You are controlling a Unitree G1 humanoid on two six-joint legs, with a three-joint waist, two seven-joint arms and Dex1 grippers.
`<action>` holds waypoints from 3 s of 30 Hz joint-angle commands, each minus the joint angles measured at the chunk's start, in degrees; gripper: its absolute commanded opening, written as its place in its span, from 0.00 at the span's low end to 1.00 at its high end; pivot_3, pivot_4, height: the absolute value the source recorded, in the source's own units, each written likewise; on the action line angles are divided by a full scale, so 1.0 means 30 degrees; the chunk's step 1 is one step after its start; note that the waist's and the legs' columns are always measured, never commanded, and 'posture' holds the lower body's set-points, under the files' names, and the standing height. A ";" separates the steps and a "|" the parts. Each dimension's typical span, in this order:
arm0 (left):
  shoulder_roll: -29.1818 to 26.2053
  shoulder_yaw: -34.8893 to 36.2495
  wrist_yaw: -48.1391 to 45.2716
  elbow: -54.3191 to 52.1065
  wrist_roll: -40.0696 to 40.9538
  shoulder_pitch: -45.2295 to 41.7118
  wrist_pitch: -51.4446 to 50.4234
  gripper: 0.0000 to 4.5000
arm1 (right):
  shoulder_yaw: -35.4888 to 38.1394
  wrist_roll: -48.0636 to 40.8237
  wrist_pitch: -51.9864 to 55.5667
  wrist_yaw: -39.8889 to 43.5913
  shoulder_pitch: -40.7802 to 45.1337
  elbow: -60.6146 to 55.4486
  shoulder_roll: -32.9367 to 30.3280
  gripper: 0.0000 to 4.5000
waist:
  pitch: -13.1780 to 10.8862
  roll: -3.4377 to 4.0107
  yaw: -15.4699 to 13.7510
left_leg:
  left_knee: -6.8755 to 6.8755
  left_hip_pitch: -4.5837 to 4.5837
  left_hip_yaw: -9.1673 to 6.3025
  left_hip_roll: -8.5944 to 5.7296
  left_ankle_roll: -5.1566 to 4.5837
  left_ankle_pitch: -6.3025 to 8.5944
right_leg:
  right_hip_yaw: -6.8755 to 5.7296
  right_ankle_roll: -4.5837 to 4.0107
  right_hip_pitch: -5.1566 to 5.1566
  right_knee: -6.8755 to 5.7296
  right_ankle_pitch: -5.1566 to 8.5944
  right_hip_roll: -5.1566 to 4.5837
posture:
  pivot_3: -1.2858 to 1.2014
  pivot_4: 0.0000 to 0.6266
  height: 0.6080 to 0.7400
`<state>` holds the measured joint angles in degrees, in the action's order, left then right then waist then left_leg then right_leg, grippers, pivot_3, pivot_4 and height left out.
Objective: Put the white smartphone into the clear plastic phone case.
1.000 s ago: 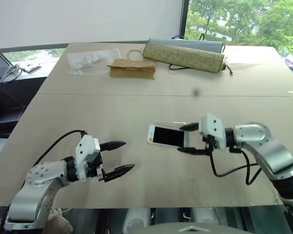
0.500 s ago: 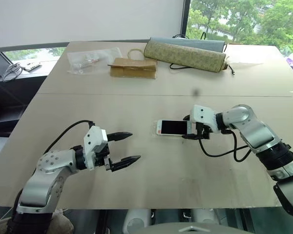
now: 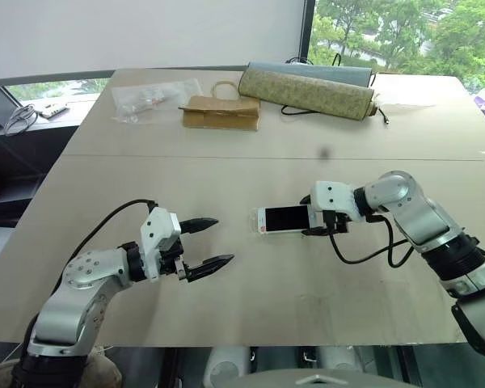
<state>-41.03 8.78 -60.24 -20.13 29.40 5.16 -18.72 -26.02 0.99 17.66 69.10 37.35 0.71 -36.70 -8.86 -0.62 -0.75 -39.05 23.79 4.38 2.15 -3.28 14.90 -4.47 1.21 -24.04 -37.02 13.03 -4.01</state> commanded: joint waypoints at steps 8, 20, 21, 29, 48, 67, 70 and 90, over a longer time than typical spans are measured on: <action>-0.0586 -0.0675 -0.0467 -0.0894 -0.0027 -0.0023 0.0017 1.00 | -0.1116 0.0761 0.1534 0.1608 -0.1157 -0.2788 -0.1296 0.65 | -0.0004 0.0009 -0.0001 | 0.0000 -0.0006 -0.0006 0.0000 -0.0011 0.0006 | -0.0004 -0.0063 0.0004 0.0008 0.0037 -0.0006 | 0.52 0.24 1.00; -0.0629 -0.1215 -0.0584 -0.0685 -0.0258 0.0057 0.0241 1.00 | -0.1650 0.1445 0.0936 0.1591 0.0045 -0.2161 -0.0423 0.65 | 0.0000 0.0003 0.0110 | 0.0000 -0.0021 -0.0009 0.0003 -0.0007 0.0004 | -0.0010 -0.0065 0.0014 0.0005 0.0037 0.0002 | 0.52 0.24 1.00; -0.0641 -0.1219 -0.0607 -0.0661 -0.0269 0.0093 0.0283 1.00 | -0.1573 0.1358 0.0845 0.1623 0.0131 -0.2042 -0.0303 0.65 | 0.0000 0.0003 0.0120 | -0.0001 -0.0021 -0.0011 0.0005 -0.0007 0.0004 | -0.0013 -0.0064 0.0014 0.0005 0.0037 0.0006 | 0.52 0.24 1.00; -0.0802 -0.1316 -0.1071 -0.0271 -0.0483 0.0262 0.0773 1.00 | -0.0577 0.0508 0.1008 0.1665 0.0497 -0.1872 0.0183 0.99 | -0.0014 0.0023 0.0112 | 0.0000 -0.0011 -0.0014 0.0006 -0.0003 0.0002 | -0.0020 -0.0064 0.0011 0.0003 0.0036 0.0004 | 0.52 0.24 1.00; -0.0218 -0.2312 -0.0527 0.1259 -0.1488 -0.0795 0.0921 0.01 | 0.4685 -0.2920 0.6294 -0.1711 -0.3716 -0.7152 -0.2657 0.08 | -0.0040 0.0059 -0.0001 | 0.0009 0.0010 -0.0044 0.0002 -0.0069 0.0043 | 0.0038 -0.0069 0.0010 0.0021 0.0037 -0.0022 | 0.52 0.24 1.00; 0.0731 -0.5619 0.0773 0.3031 -0.4485 -0.2687 0.0584 0.00 | 0.2049 -0.1452 0.4689 -0.2781 -0.4180 -0.6823 -0.2884 0.01 | -0.0038 0.0062 -0.0038 | 0.0006 -0.0007 -0.0030 -0.0006 -0.0080 0.0046 | -0.0032 0.0002 0.0030 0.0020 0.0002 0.0023 | 0.52 0.24 1.00; 0.0682 -0.5674 0.0743 0.3329 -0.4600 -0.2847 0.0771 0.00 | 0.1653 -0.1186 0.4342 -0.2821 -0.3962 -0.6749 -0.2597 0.01 | -0.0035 0.0061 -0.0031 | -0.0002 -0.0022 -0.0039 -0.0008 -0.0083 0.0047 | -0.0043 -0.0017 0.0045 0.0020 0.0018 0.0003 | 0.52 0.24 1.00; 0.0051 -0.5089 0.0028 0.6205 -0.4755 -0.4235 0.2559 0.00 | 0.1491 -0.0996 0.4009 -0.3468 -0.3335 -0.6873 -0.0624 0.01 | -0.0024 0.0082 -0.0049 | -0.0039 -0.0040 -0.0078 -0.0004 -0.0078 0.0038 | -0.0082 -0.0061 0.0087 -0.0006 0.0033 -0.0011 | 0.52 0.24 1.00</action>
<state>-39.36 -9.40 -61.18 -4.71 16.03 -7.42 -10.43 -24.59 -0.85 29.02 59.37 27.49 -17.55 -38.21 -8.94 -0.37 -0.89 -39.16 23.67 4.15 2.14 -3.51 15.01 -4.72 1.02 -23.79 -37.05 13.13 -4.04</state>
